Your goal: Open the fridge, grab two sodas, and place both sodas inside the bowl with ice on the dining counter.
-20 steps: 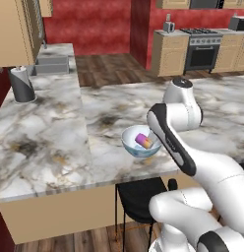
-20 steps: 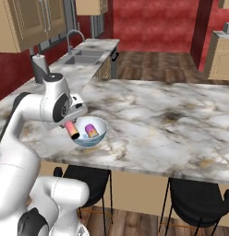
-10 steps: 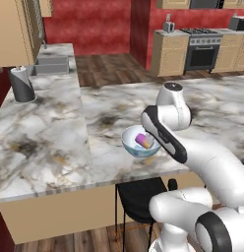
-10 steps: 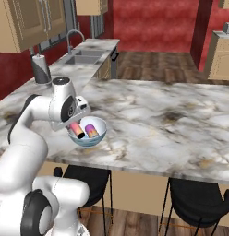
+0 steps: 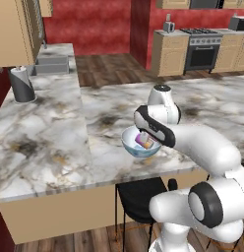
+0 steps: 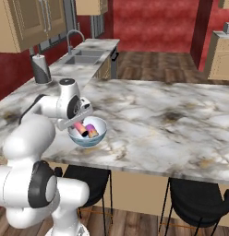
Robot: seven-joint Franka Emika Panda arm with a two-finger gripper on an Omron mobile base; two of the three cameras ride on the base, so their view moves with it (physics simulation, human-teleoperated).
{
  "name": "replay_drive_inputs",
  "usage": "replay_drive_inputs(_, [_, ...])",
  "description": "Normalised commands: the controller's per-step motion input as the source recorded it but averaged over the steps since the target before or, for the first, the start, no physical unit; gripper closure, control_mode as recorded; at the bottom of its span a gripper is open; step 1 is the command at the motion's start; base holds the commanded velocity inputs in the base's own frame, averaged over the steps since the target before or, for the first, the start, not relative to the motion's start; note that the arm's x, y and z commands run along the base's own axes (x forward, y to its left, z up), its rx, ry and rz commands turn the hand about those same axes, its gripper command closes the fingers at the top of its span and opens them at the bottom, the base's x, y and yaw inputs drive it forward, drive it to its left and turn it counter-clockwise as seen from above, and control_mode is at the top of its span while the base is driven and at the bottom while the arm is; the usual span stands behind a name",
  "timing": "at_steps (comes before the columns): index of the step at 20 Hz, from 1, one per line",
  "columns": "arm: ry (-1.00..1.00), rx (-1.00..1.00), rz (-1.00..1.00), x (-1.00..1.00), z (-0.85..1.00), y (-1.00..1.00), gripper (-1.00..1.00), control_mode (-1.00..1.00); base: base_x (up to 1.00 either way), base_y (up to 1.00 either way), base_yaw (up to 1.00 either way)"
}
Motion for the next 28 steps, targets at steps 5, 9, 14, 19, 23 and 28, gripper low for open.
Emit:
replay_drive_inputs(5, [0.07, -0.04, 0.04, 0.43, -0.27, 0.05, 1.00, -1.00, 0.00, 0.00, 0.00])
replay_drive_inputs(9, [0.08, -0.04, 0.04, 0.37, -0.26, 0.00, 1.00, -1.00, 0.00, 0.00, 0.00])
replay_drive_inputs(14, [0.08, -0.04, 0.03, 0.37, -0.29, 0.00, 1.00, -1.00, 0.00, 0.00, 0.00])
replay_drive_inputs(19, [0.06, -0.03, 0.03, 0.37, -0.29, 0.00, 1.00, -1.00, 0.00, 0.00, 0.00])
replay_drive_inputs(23, [0.03, 0.00, 0.03, 0.29, -0.25, 0.01, 1.00, -1.00, 0.00, 0.00, 0.00])
replay_drive_inputs(28, [0.01, 0.00, 0.03, 0.21, -0.23, 0.01, 1.00, -1.00, 0.00, 0.00, 0.00])
